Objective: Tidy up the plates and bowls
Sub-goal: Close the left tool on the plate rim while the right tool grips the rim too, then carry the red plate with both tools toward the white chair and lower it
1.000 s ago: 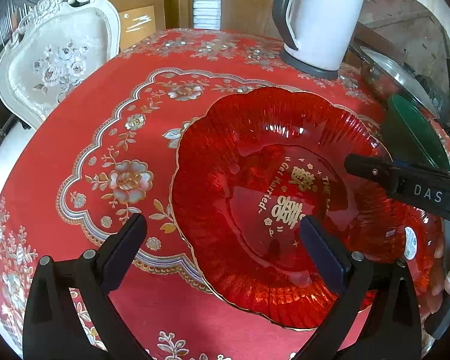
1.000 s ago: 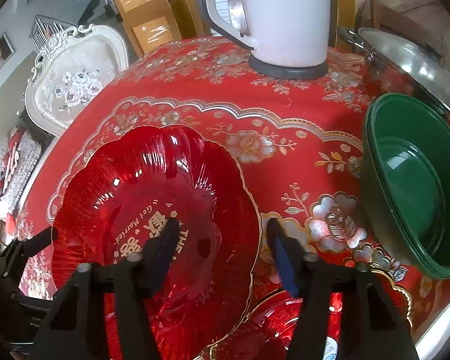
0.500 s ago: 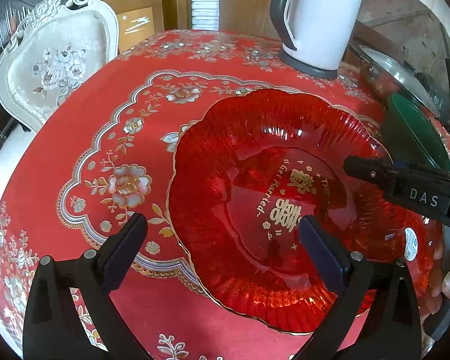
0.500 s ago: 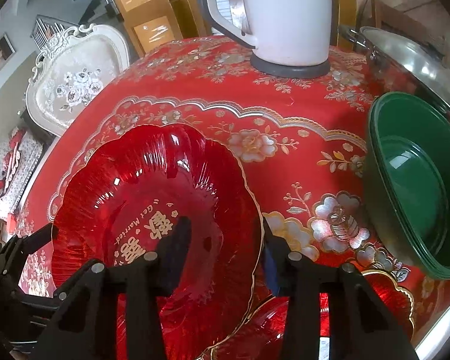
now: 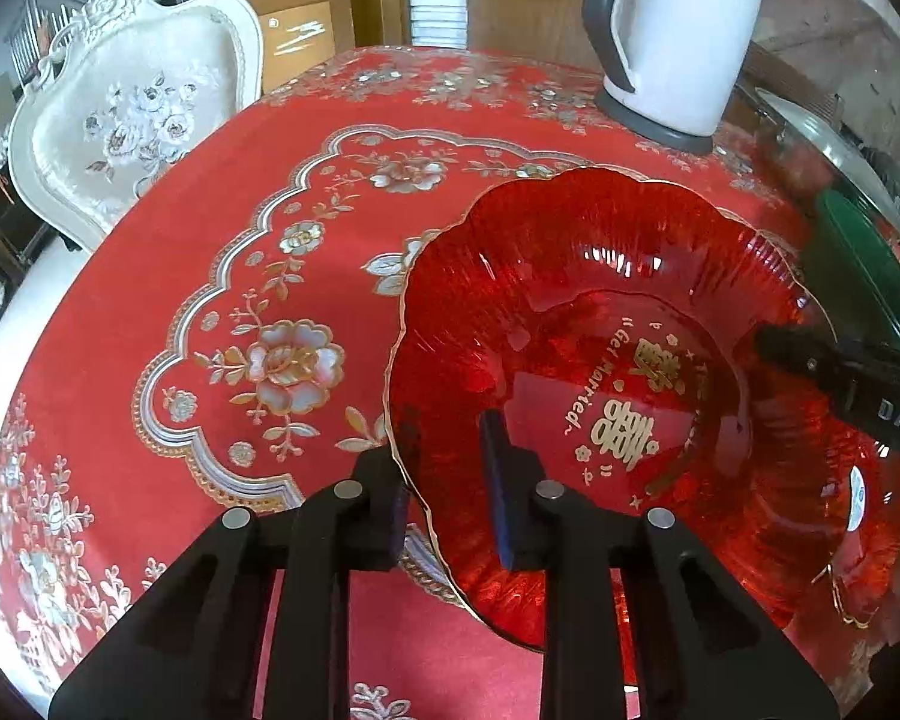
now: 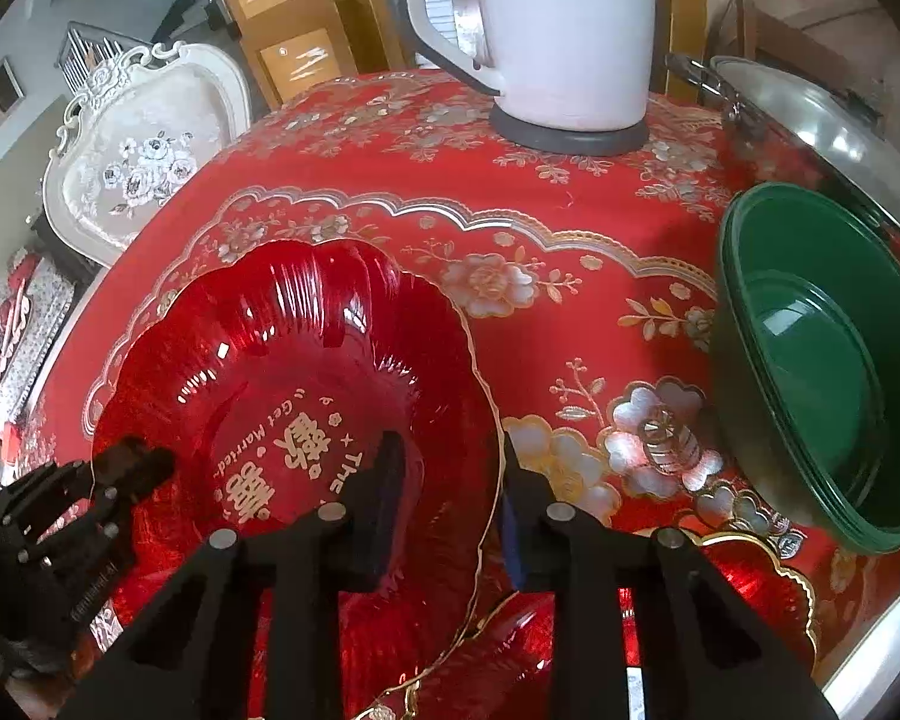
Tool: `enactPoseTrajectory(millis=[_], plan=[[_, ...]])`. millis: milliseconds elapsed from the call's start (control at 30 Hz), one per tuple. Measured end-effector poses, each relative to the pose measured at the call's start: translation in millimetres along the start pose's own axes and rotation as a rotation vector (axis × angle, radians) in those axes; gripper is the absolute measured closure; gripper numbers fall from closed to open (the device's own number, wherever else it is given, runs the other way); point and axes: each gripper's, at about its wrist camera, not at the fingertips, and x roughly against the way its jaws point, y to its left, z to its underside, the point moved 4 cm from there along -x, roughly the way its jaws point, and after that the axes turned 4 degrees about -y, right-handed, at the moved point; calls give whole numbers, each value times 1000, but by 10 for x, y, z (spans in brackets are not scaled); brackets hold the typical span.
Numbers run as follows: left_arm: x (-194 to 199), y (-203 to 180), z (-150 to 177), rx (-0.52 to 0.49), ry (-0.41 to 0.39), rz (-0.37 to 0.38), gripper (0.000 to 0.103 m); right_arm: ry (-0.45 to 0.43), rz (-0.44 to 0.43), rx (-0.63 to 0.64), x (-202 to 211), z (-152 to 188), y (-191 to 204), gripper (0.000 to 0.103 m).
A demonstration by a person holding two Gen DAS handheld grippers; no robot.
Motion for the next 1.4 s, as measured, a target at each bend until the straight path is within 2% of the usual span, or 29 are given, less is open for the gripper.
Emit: enactPoseTrajectory(millis=[167, 400, 600, 833, 1167, 1400], plan=[[105, 178, 1, 25, -10, 1, 83, -17, -41, 14, 113, 17, 139, 76], [459, 524, 81, 31, -65, -33, 84, -58, -75, 64, 302, 116, 524, 76], [727, 949, 336, 70, -76, -47, 84, -63, -116, 135, 450, 375, 967, 76], [850, 1289, 742, 117, -70, -86, 84, -22, -146, 203, 445, 781, 1350, 76], [886, 1419, 945, 156, -90, -92, 84, 7, -152, 220, 377, 1023, 1502, 76], [886, 1372, 1005, 149, -103, -93, 83, 0, -109, 227, 378, 1108, 1520, 76]])
